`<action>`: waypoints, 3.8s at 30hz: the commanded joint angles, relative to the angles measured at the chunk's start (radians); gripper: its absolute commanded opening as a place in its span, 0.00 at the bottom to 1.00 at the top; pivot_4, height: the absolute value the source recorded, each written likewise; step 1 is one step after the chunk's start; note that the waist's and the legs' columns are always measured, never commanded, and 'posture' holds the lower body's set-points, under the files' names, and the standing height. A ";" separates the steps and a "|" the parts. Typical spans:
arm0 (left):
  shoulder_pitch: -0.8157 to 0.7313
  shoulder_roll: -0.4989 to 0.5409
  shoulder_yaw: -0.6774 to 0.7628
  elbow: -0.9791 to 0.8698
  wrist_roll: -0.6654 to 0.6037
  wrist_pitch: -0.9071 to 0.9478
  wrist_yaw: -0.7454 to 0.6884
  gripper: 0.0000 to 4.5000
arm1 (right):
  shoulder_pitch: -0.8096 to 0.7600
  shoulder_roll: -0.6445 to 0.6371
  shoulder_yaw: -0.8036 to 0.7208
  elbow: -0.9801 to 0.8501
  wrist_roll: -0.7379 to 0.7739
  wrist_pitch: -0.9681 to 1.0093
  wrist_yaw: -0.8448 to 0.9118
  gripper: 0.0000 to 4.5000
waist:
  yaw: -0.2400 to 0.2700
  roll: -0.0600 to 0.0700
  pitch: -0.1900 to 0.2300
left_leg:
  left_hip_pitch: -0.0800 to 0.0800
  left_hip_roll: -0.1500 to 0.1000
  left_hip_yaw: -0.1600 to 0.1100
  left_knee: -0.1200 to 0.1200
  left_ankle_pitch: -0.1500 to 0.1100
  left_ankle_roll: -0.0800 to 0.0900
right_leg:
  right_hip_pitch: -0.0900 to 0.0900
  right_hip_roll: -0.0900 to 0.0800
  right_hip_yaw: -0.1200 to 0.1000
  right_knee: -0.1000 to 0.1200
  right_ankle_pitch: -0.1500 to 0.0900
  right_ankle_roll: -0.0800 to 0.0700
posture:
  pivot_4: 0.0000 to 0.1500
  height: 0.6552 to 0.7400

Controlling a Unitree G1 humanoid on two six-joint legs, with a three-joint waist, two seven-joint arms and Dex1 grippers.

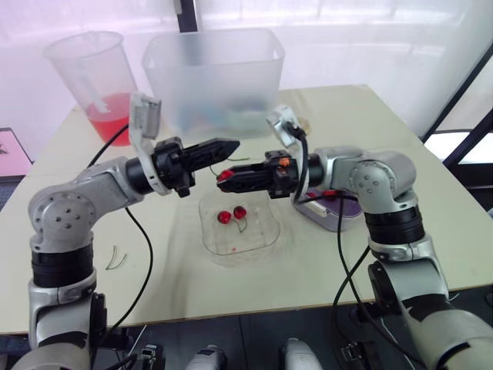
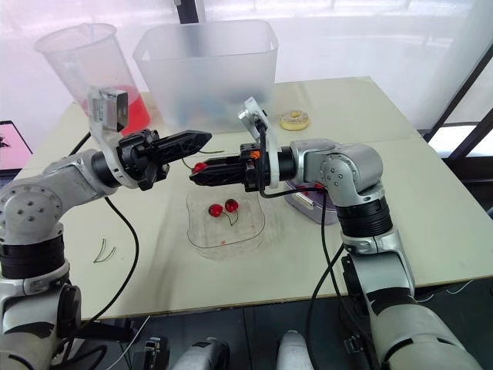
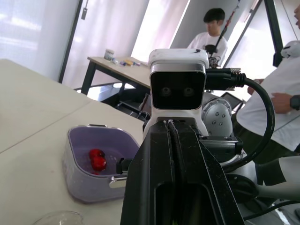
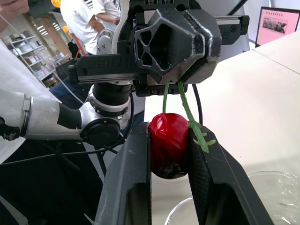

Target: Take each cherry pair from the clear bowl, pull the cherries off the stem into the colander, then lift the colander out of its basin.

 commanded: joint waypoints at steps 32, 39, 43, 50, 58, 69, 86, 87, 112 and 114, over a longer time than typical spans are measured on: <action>-0.003 0.057 0.035 0.003 0.032 -0.053 -0.022 0.00 | -0.014 -0.388 -0.009 0.283 -0.210 -0.271 0.146 0.12 | 0.006 0.000 0.000 | 0.000 -0.001 0.001 0.000 0.000 0.000 | 0.000 -0.001 0.000 -0.001 0.000 0.000 | 1.00 1.00; 0.038 0.064 0.047 -0.018 0.030 -0.061 -0.012 0.00 | -0.102 -0.452 0.149 0.552 -0.511 -0.555 0.227 0.12 | -0.001 0.000 0.000 | 0.000 0.000 0.002 -0.001 0.000 0.000 | 0.000 0.000 0.000 -0.001 0.000 0.000 | 1.00 1.00; 0.067 0.067 0.050 -0.042 0.030 -0.064 -0.004 0.00 | -0.103 -0.429 0.211 0.681 -0.648 -0.704 0.201 0.12 | 0.000 0.000 0.000 | 0.000 0.000 0.003 -0.001 0.000 0.000 | -0.001 0.000 0.001 -0.001 0.000 0.000 | 1.00 1.00; 0.086 0.068 0.058 -0.073 0.020 -0.068 0.020 0.00 | -0.155 -0.340 0.176 0.872 -0.716 -0.823 0.138 0.87 | 0.000 0.000 0.000 | 0.000 0.000 0.003 -0.001 0.000 0.000 | -0.001 0.000 0.001 -0.001 0.000 0.000 | 1.00 1.00; 0.097 0.102 0.071 -0.068 0.019 -0.060 0.013 0.00 | -0.221 -0.365 0.127 0.876 -0.723 -0.832 0.229 0.99 | 0.000 0.000 0.000 | 0.000 0.000 0.003 -0.001 0.000 0.000 | -0.001 0.000 0.000 -0.001 0.000 0.000 | 1.00 1.00; 0.491 0.453 0.194 0.036 0.075 0.134 -0.157 0.00 | -0.113 -0.614 0.002 0.231 -0.244 -0.485 0.535 0.99 | -0.004 0.003 0.001 | 0.000 0.002 0.003 -0.004 0.000 0.000 | -0.001 0.002 0.001 -0.005 0.000 0.000 | 1.00 1.00; 0.589 0.383 0.114 0.410 0.435 -0.074 -0.238 0.13 | 0.047 -0.582 -0.060 -0.062 -0.190 -0.415 0.409 1.00 | 0.025 0.004 0.001 | 0.000 0.001 0.003 -0.003 0.000 0.000 | 0.001 0.000 0.000 -0.010 0.000 0.000 | 1.00 1.00; 0.582 0.381 0.123 0.419 0.439 -0.077 -0.240 0.20 | 0.051 -0.585 -0.063 -0.063 -0.189 -0.411 0.406 1.00 | 0.024 0.004 0.001 | 0.000 0.001 0.003 -0.003 0.000 0.000 | 0.000 0.001 0.000 -0.010 0.000 0.000 | 1.00 1.00; 0.685 0.535 0.399 -0.182 0.353 -0.097 -0.430 0.99 | 0.019 -0.405 0.085 -0.109 -0.200 -0.294 0.265 1.00 | 0.009 0.004 0.001 | 0.001 0.003 0.004 -0.004 0.000 0.000 | 0.000 0.001 0.001 -0.010 0.000 0.000 | 1.00 1.00; 0.726 0.524 0.391 -0.235 0.412 -0.160 -0.425 0.99 | -0.028 -0.352 0.138 -0.074 -0.251 -0.328 0.251 1.00 | 0.003 0.004 0.001 | 0.001 0.003 0.004 -0.005 0.000 0.000 | 0.000 0.001 0.001 -0.010 0.000 0.000 | 1.00 1.00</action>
